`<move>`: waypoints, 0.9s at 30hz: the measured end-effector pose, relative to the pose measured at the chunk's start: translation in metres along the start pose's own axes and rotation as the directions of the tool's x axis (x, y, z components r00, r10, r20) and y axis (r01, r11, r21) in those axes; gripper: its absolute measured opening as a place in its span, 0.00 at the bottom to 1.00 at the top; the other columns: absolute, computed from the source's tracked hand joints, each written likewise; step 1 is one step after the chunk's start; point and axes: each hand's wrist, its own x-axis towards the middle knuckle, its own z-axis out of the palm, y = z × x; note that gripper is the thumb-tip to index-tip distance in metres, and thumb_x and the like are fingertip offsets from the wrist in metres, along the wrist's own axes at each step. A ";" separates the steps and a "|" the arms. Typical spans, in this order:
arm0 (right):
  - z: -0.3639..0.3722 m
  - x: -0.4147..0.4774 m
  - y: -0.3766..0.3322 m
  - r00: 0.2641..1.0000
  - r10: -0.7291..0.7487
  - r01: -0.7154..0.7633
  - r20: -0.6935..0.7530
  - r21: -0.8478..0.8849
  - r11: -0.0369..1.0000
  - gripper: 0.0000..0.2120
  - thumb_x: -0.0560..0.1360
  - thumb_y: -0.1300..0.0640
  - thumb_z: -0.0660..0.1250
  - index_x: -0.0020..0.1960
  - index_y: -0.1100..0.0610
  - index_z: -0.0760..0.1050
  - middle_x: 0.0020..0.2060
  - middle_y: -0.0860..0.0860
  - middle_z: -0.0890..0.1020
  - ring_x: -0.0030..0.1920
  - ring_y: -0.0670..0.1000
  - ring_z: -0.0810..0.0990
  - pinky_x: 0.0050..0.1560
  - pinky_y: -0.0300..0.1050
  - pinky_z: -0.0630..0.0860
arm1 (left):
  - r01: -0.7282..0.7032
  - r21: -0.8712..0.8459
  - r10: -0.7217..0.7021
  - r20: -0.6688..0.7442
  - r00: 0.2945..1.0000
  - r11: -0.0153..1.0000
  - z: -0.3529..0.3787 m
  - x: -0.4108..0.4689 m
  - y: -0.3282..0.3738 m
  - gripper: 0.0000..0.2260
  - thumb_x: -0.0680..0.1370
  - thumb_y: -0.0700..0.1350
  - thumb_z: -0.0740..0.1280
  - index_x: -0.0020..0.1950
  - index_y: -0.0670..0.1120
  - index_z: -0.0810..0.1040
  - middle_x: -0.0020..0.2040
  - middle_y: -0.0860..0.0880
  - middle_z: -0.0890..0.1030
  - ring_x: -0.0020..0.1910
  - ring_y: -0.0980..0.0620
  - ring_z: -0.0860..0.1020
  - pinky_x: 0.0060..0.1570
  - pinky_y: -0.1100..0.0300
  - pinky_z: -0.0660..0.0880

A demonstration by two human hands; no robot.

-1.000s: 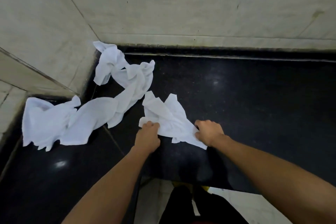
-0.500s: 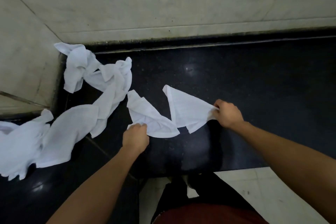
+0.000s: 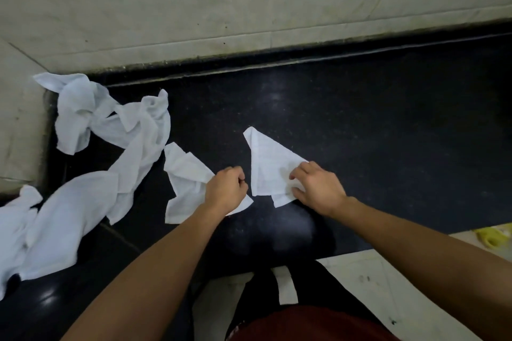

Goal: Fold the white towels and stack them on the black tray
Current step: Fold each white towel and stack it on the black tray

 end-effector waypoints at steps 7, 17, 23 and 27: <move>0.024 0.027 -0.004 0.997 -0.064 0.060 0.043 0.099 0.993 0.12 0.79 0.49 0.61 0.57 0.54 0.77 0.53 0.51 0.76 0.56 0.54 0.74 0.43 0.47 0.72 | 0.103 0.002 -0.103 0.002 0.995 0.995 0.000 0.001 -0.009 0.05 0.78 0.43 0.64 0.49 0.44 0.77 0.41 0.47 0.79 0.42 0.49 0.77 0.41 0.57 0.73; -0.045 0.062 0.061 0.928 0.369 -0.254 0.053 0.816 0.519 0.08 0.75 0.59 0.69 0.38 0.51 0.83 0.36 0.44 0.83 0.39 0.43 0.80 0.43 0.36 0.76 | 0.146 -0.086 -0.148 -0.013 0.989 0.986 0.002 0.028 0.035 0.04 0.76 0.44 0.64 0.46 0.46 0.78 0.39 0.49 0.79 0.39 0.49 0.78 0.39 0.55 0.75; -0.044 0.085 0.105 0.784 0.507 -0.536 0.357 0.802 0.263 0.11 0.77 0.62 0.64 0.36 0.61 0.77 0.33 0.56 0.78 0.33 0.52 0.76 0.36 0.49 0.77 | 0.211 -0.256 -0.208 0.040 0.977 0.943 0.014 0.053 0.067 0.03 0.76 0.44 0.65 0.44 0.48 0.78 0.40 0.50 0.80 0.41 0.49 0.79 0.43 0.54 0.76; -0.034 0.081 0.122 0.788 0.580 -0.527 0.209 0.715 0.459 0.03 0.74 0.55 0.67 0.44 0.53 0.79 0.40 0.50 0.83 0.42 0.53 0.81 0.48 0.53 0.81 | 0.137 -0.174 -0.141 -0.013 0.990 0.975 0.014 0.067 0.080 0.09 0.77 0.44 0.64 0.57 0.47 0.75 0.53 0.48 0.76 0.48 0.48 0.77 0.48 0.53 0.75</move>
